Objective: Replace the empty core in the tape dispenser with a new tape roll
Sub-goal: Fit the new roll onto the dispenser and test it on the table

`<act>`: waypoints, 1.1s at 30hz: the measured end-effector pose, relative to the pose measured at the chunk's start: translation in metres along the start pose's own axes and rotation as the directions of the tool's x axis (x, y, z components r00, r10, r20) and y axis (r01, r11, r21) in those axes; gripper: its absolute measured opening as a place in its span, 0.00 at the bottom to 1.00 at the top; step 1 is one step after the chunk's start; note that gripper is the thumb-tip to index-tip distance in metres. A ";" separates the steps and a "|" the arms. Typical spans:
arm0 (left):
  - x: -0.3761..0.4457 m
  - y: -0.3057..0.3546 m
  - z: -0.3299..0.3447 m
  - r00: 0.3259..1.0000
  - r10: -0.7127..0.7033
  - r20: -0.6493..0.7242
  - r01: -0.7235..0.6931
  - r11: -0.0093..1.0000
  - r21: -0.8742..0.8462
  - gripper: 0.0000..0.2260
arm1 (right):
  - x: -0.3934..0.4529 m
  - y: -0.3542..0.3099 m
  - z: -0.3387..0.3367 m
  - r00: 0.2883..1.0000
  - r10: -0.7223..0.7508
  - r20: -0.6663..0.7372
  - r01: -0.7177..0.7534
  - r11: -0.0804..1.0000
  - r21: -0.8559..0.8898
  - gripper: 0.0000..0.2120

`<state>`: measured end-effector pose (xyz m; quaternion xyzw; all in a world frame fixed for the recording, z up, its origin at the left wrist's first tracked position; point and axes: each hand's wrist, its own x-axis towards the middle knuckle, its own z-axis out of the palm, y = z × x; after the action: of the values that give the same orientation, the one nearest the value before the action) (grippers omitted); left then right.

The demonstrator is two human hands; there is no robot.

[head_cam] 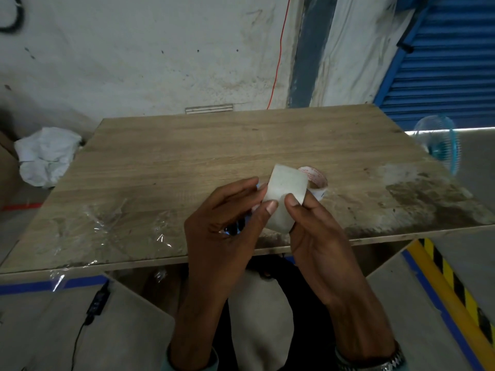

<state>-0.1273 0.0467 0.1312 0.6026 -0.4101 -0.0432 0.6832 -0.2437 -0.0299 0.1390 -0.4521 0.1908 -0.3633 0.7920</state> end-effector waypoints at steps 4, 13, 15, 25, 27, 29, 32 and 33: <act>-0.002 0.006 0.003 0.995 -0.085 -0.053 0.083 0.995 -0.047 0.08 | 0.002 0.003 -0.006 0.999 -0.045 0.006 0.045 0.984 -0.173 0.23; 0.004 0.010 -0.010 0.954 -0.268 0.136 0.272 0.962 -0.008 0.05 | -0.004 -0.001 -0.018 0.987 -0.054 0.153 0.108 0.920 -0.376 0.19; 0.006 0.006 -0.015 0.939 -0.284 0.196 0.278 0.959 0.057 0.05 | -0.004 -0.003 -0.020 0.980 -0.044 0.193 0.123 0.899 -0.420 0.18; 0.004 -0.009 -0.014 0.941 -0.246 0.230 0.178 0.943 0.281 0.07 | -0.001 0.004 -0.024 0.975 -0.041 0.218 0.157 0.823 -0.545 0.16; 0.003 -0.008 -0.012 0.947 -0.237 0.217 0.164 0.938 0.307 0.08 | 0.000 0.003 -0.024 0.975 -0.048 0.215 0.160 0.823 -0.545 0.16; 0.001 -0.007 -0.008 0.959 -0.217 0.181 0.151 0.934 0.323 0.08 | 0.000 0.005 -0.026 0.977 -0.052 0.206 0.159 0.824 -0.544 0.16; -0.003 -0.005 -0.002 0.978 -0.167 0.129 0.111 0.929 0.353 0.07 | 0.002 0.007 -0.028 0.978 -0.063 0.199 0.164 0.823 -0.544 0.16; -0.005 -0.004 0.000 0.983 -0.143 0.116 0.090 0.924 0.372 0.07 | 0.002 0.007 -0.027 0.978 -0.064 0.199 0.163 0.831 -0.531 0.16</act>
<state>-0.1283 0.0481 0.1251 0.7378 -0.4215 -0.0492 0.5249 -0.2568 -0.0448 0.1189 -0.6988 0.1895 -0.2998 0.6211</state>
